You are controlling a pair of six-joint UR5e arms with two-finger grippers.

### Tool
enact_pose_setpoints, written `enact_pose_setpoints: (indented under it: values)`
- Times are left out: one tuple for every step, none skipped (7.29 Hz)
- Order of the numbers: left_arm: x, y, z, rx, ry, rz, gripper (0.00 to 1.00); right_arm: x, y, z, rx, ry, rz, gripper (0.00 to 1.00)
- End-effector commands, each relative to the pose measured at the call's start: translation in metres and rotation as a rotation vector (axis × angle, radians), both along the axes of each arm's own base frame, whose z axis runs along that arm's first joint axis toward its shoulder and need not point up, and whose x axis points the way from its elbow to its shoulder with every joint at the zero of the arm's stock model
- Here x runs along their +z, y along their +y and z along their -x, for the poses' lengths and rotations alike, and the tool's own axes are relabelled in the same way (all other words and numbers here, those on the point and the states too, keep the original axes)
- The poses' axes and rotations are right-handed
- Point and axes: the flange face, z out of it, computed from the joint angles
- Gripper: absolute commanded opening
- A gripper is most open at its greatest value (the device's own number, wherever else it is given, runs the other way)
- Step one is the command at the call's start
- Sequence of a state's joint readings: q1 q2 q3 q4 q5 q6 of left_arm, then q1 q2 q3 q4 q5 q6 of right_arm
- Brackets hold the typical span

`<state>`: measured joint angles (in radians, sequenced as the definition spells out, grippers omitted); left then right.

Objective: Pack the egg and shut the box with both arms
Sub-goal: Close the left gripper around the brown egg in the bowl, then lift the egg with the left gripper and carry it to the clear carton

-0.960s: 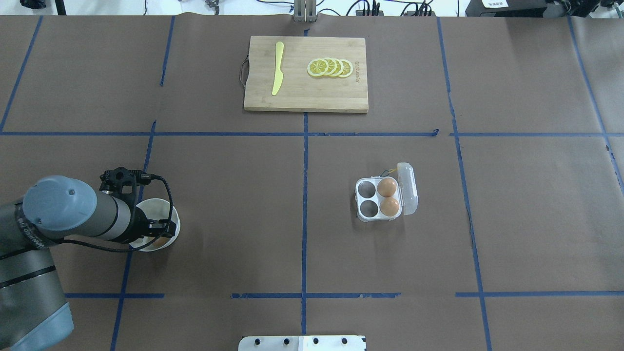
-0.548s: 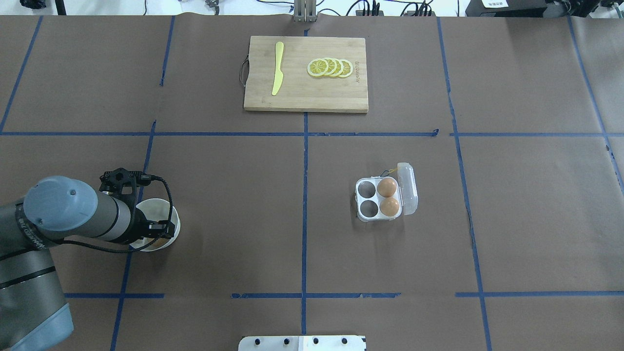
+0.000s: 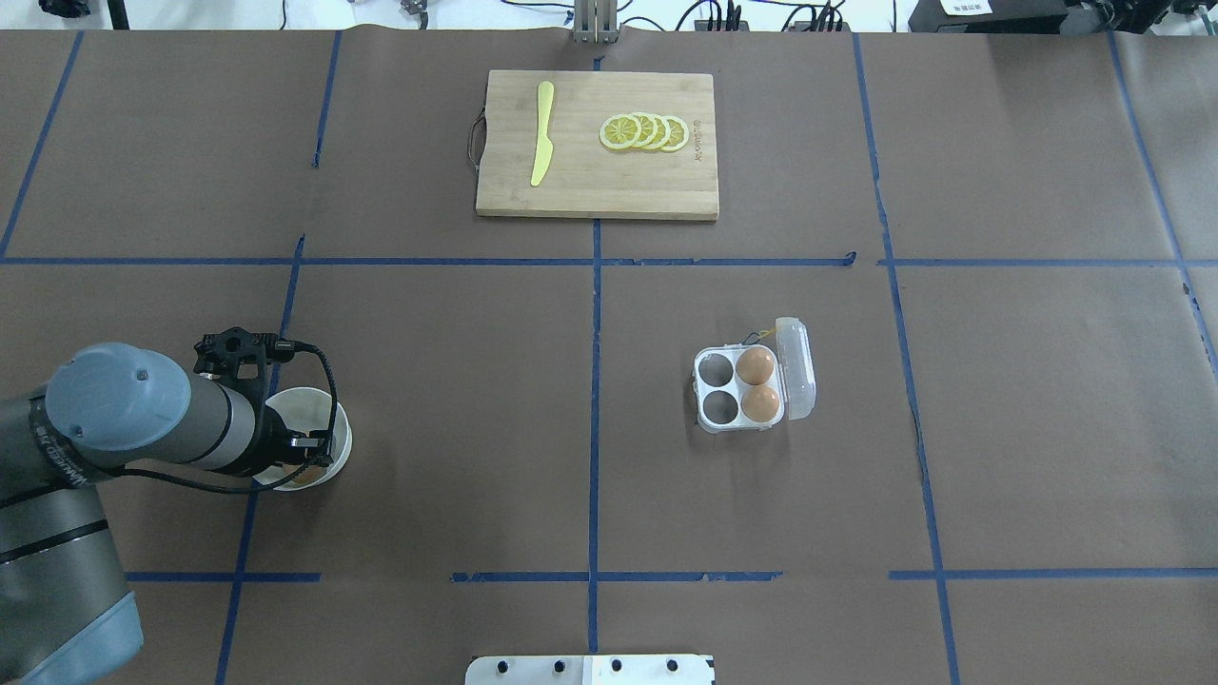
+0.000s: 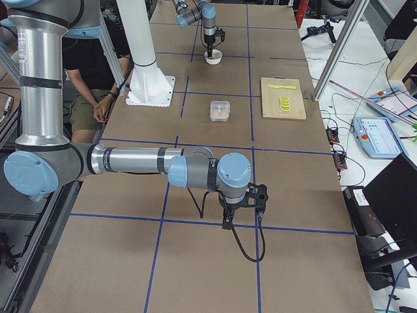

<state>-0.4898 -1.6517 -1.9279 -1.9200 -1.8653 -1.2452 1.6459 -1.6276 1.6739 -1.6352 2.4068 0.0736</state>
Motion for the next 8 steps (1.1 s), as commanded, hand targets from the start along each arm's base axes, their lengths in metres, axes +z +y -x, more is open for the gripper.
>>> enact_pose_setpoints:
  values:
    - [-0.017, -0.002, 0.013, -0.017, 0.008, -0.002, 0.00, -0.001, 0.000, 0.000, 0.000, 0.000, -0.001, 1.00]
    - [-0.031, -0.011, 0.031, -0.051, -0.005, 0.006, 0.00, -0.009, -0.001, 0.000, 0.000, 0.004, -0.019, 1.00]
    - [-0.052, -0.021, 0.053, -0.096, 0.009, 0.004, 0.00, -0.012, 0.000, 0.000, -0.001, 0.008, -0.026, 1.00]
    - [-0.077, -0.027, 0.051, -0.122, 0.054, -0.003, 0.00, -0.005, 0.009, 0.000, -0.002, 0.005, -0.011, 1.00]
    - [-0.134, -0.038, 0.034, -0.124, 0.150, -0.052, 0.00, -0.004, 0.010, 0.000, -0.002, 0.007, -0.012, 1.00]
    - [-0.193, -0.049, 0.009, -0.148, 0.249, -0.050, 0.00, 0.001, 0.010, 0.001, -0.001, 0.003, -0.019, 1.00]
    - [-0.246, -0.069, -0.025, -0.148, 0.360, -0.091, 0.00, 0.000, 0.009, 0.001, -0.001, 0.002, -0.022, 1.00]
    - [-0.252, -0.076, -0.053, -0.130, 0.489, -0.148, 0.00, -0.006, 0.006, 0.000, 0.002, 0.004, -0.031, 1.00]
